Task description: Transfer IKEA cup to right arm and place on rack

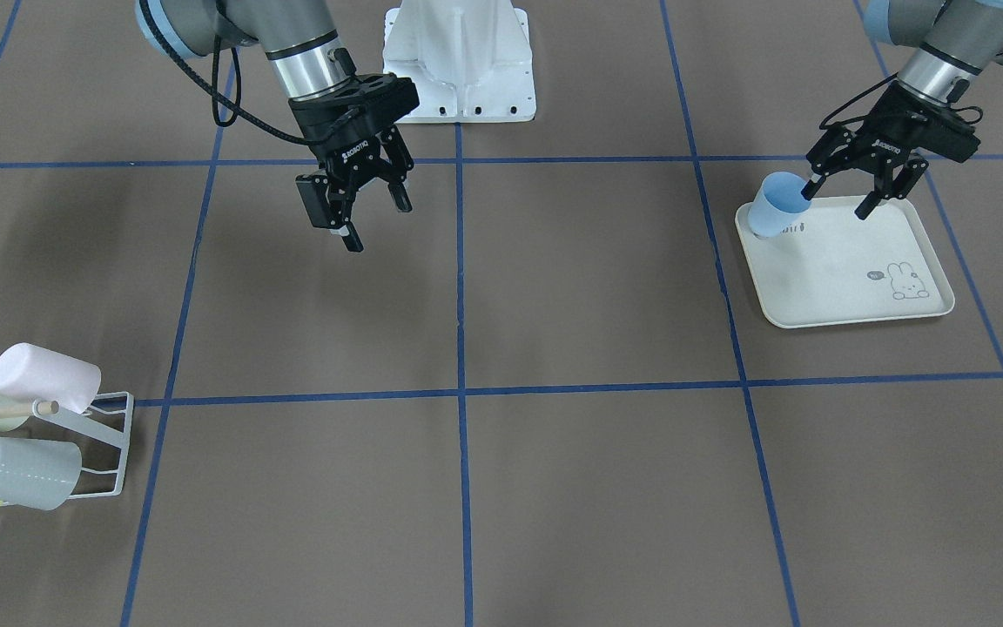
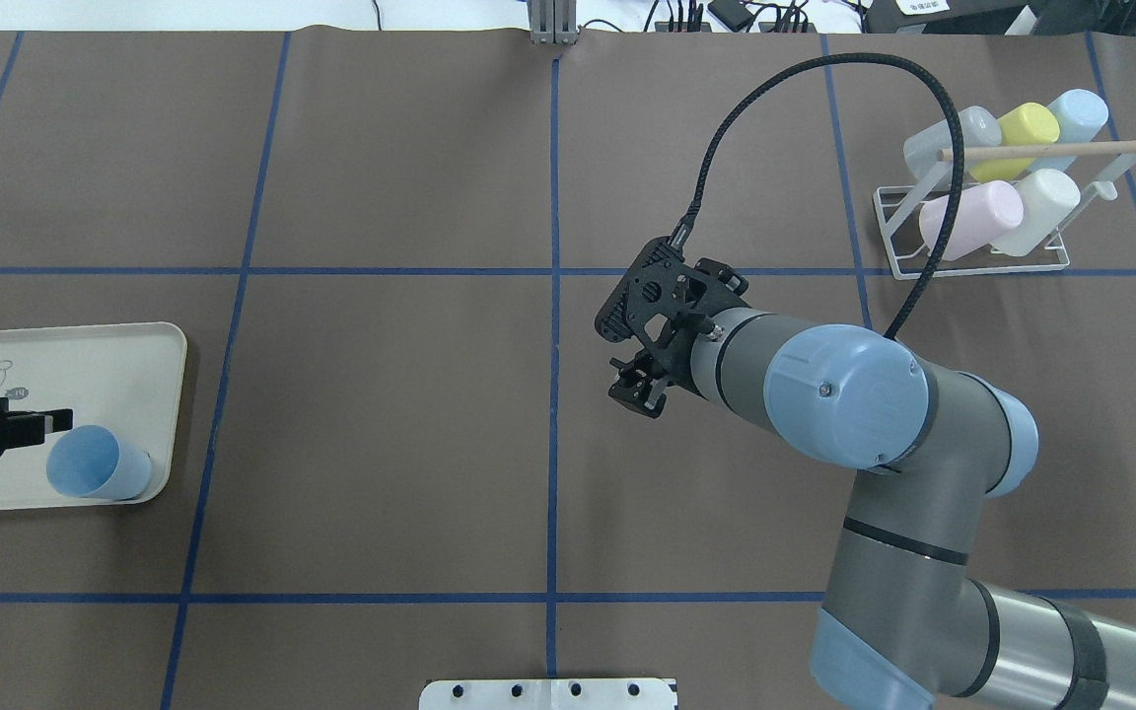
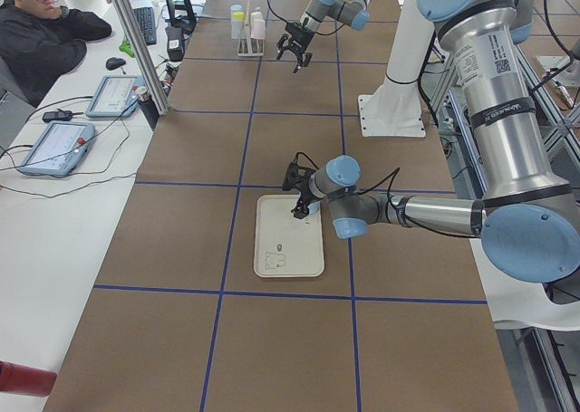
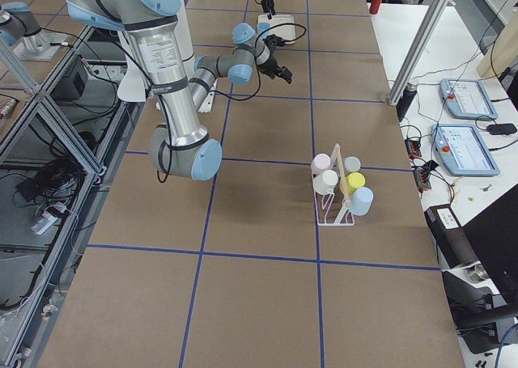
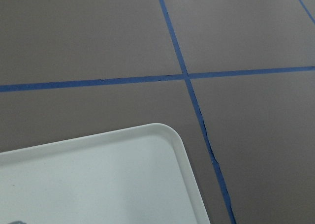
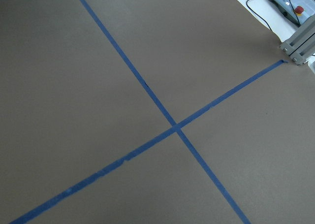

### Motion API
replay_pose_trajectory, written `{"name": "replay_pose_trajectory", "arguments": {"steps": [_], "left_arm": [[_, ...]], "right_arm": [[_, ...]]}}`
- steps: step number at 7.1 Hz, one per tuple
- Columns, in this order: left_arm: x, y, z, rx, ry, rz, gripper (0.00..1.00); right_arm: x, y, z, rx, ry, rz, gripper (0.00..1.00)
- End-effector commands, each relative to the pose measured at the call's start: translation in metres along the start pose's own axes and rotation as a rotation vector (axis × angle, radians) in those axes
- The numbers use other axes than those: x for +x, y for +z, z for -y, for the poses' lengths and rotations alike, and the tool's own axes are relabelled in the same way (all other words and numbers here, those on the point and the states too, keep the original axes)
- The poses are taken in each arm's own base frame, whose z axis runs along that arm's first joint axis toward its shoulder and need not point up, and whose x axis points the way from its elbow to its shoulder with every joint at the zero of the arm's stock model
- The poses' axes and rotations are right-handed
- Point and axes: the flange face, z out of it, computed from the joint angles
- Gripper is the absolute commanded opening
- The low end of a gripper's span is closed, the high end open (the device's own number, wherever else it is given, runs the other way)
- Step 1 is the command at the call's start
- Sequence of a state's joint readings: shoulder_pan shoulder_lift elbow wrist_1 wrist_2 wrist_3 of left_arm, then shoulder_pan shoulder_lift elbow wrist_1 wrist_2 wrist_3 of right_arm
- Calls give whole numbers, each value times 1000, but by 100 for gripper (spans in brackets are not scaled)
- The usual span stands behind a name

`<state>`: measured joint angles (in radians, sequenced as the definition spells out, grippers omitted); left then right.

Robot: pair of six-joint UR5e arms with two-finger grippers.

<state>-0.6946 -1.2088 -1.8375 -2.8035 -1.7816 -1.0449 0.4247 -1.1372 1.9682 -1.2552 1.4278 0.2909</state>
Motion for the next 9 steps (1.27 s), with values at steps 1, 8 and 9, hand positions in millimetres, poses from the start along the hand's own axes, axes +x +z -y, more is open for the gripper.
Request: {"name": "replay_pose_trajectory", "arguments": {"steps": [1,8,9], "left_arm": [[-2,12,-11,9,13,84,98],[19,13,-16,7,38,55,45],[20,12,-15,8,38,51,45]], "right_arm": [[-5,1,-3,-5,-4,6,99],[-8,3,-5,-10,-7,8,99],[-8,4,-6,-13,-9,8,99]]}}
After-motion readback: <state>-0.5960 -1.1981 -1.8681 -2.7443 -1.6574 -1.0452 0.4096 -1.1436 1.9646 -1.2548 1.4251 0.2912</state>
